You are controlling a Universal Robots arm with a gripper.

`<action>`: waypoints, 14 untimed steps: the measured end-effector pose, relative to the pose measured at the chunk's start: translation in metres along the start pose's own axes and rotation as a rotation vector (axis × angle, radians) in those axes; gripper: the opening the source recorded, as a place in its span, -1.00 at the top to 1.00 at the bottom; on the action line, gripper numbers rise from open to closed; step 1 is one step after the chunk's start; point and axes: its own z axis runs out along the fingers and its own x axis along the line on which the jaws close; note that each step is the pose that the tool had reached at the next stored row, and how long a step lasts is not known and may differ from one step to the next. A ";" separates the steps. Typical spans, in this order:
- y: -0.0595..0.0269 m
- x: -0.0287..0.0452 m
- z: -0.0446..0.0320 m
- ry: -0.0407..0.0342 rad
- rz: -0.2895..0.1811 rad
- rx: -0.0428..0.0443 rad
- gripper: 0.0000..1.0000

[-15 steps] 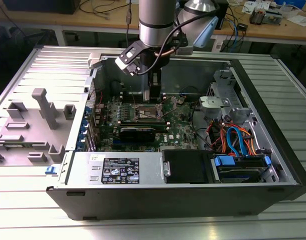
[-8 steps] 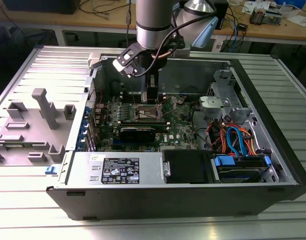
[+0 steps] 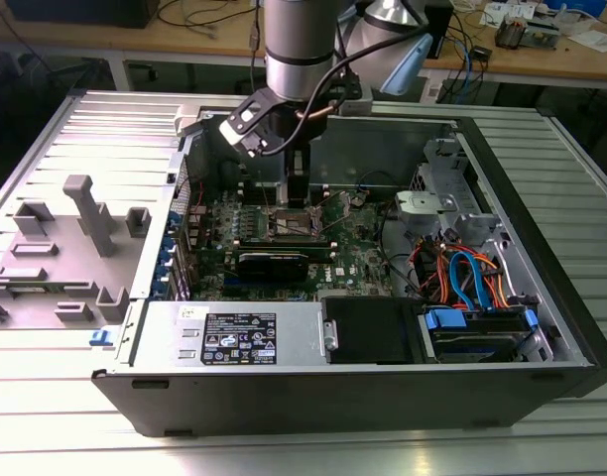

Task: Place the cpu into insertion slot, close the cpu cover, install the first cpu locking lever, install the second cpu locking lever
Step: 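Place the cpu into insertion slot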

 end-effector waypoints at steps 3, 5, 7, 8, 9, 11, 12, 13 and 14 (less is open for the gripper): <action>-0.0004 -0.0002 0.0041 0.0000 -0.003 0.0006 -0.08; -0.0010 -0.0012 0.0080 0.0000 -0.004 -0.0013 -0.08; -0.0014 -0.0013 0.0081 0.0000 -0.006 -0.0109 -0.08; -0.0019 -0.0013 0.0083 0.0001 -0.006 -0.0187 -0.08; -0.0020 -0.0014 0.0089 0.0004 -0.008 -0.0258 -0.08; -0.0020 -0.0014 0.0107 0.0007 -0.016 -0.0294 -0.08; -0.0020 -0.0014 0.0113 0.0010 -0.025 -0.0291 -0.08; -0.0022 -0.0015 0.0126 0.0017 -0.042 -0.0287 -0.08; -0.0022 -0.0015 0.0132 0.0021 -0.049 -0.0286 -0.08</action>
